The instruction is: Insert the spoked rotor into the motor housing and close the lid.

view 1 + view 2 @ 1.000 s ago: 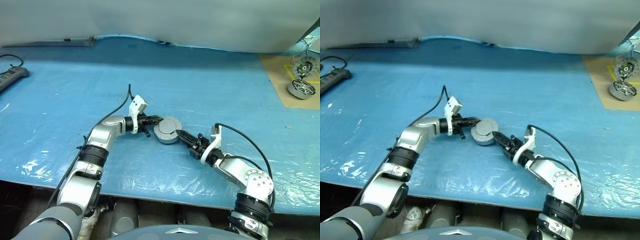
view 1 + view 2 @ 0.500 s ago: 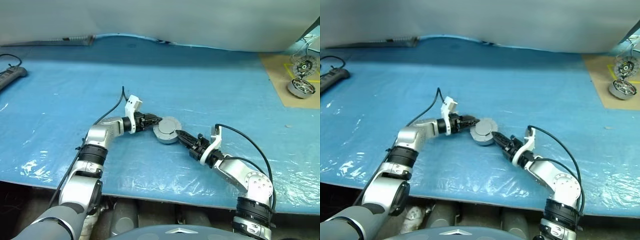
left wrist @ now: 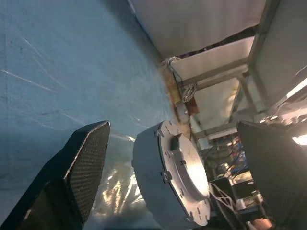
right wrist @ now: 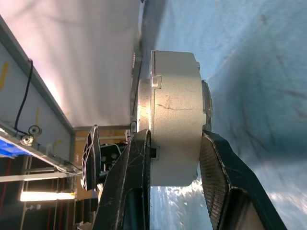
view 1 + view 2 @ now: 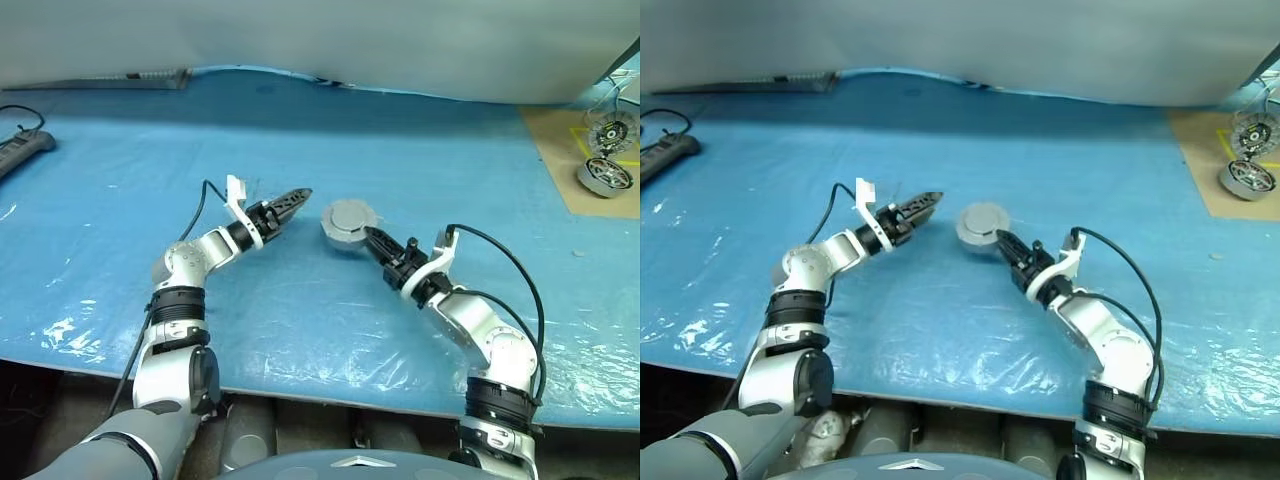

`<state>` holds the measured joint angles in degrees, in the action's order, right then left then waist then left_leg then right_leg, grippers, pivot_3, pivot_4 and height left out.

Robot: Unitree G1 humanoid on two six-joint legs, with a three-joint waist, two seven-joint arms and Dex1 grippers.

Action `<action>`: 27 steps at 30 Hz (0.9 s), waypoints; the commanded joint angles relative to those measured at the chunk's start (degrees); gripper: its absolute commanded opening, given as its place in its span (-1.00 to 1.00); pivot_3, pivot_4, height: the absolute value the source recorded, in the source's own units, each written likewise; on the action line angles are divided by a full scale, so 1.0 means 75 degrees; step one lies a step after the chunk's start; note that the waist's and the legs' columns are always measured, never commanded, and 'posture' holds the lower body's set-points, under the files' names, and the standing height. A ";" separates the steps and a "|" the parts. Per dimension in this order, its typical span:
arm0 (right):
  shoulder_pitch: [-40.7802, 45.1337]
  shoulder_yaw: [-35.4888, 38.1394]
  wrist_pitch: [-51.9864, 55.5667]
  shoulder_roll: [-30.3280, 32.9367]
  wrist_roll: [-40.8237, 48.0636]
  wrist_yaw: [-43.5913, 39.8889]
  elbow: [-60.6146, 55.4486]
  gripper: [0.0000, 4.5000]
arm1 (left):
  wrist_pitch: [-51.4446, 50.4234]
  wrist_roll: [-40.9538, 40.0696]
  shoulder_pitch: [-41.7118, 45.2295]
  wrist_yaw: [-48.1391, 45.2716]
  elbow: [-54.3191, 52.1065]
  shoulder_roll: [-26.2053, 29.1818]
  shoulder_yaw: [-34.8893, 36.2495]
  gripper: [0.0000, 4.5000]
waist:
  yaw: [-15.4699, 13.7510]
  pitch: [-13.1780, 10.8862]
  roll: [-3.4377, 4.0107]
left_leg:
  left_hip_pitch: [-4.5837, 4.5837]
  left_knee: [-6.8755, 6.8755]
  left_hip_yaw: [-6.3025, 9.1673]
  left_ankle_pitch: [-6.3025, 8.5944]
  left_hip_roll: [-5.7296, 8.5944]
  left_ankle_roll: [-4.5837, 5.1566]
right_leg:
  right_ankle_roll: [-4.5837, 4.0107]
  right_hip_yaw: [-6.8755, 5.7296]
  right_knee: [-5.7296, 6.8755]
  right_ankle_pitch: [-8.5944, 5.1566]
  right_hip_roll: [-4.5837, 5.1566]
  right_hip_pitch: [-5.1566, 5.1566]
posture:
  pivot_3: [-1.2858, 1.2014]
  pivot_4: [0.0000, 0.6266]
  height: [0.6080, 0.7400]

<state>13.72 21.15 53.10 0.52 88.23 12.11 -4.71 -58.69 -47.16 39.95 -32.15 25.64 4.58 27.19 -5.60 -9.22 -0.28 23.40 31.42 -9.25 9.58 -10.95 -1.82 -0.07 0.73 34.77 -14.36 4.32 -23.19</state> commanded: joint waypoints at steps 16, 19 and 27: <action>0.0683 -0.0701 -0.0350 -0.0084 0.0403 -0.0428 -0.0078 -0.54 | -0.0696 -0.1905 -0.0289 0.1630 -0.0195 -0.0937 0.0709 1.00 | -0.0016 0.0000 0.0000 | 0.0086 0.0117 0.0115 -0.0001 0.0001 0.0001 | 0.0032 -0.0110 0.0008 0.0023 0.0010 0.0021 | 0.03 -0.52 1.00; 0.0670 -0.0790 -0.0359 -0.0138 0.0425 -0.0414 -0.0115 -0.54 | -0.0707 -0.1965 -0.0266 0.1692 -0.0151 -0.1029 0.0587 1.00 | -0.0016 0.0000 0.0000 | 0.0087 0.0118 0.0115 -0.0001 0.0001 0.0001 | 0.0031 -0.0110 0.0009 0.0024 0.0010 0.0022 | 0.03 -0.52 1.00; 0.0667 -0.0861 -0.0342 -0.0159 0.0434 -0.0463 -0.0133 -0.54 | -0.0744 -0.1997 -0.0234 0.1911 -0.0078 -0.1239 0.0423 1.00 | -0.0015 0.0000 0.0000 | 0.0087 0.0119 0.0115 -0.0001 0.0001 0.0001 | 0.0032 -0.0113 0.0009 0.0024 0.0010 0.0022 | 0.03 -0.52 1.00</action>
<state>17.03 16.04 50.36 0.21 88.19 11.03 -2.01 -63.04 -60.88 37.46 -18.08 24.71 -3.02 32.21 -5.71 -9.22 -0.27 24.05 32.31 -8.39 9.58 -10.94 -1.82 0.17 -0.12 34.84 -14.18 4.40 -23.02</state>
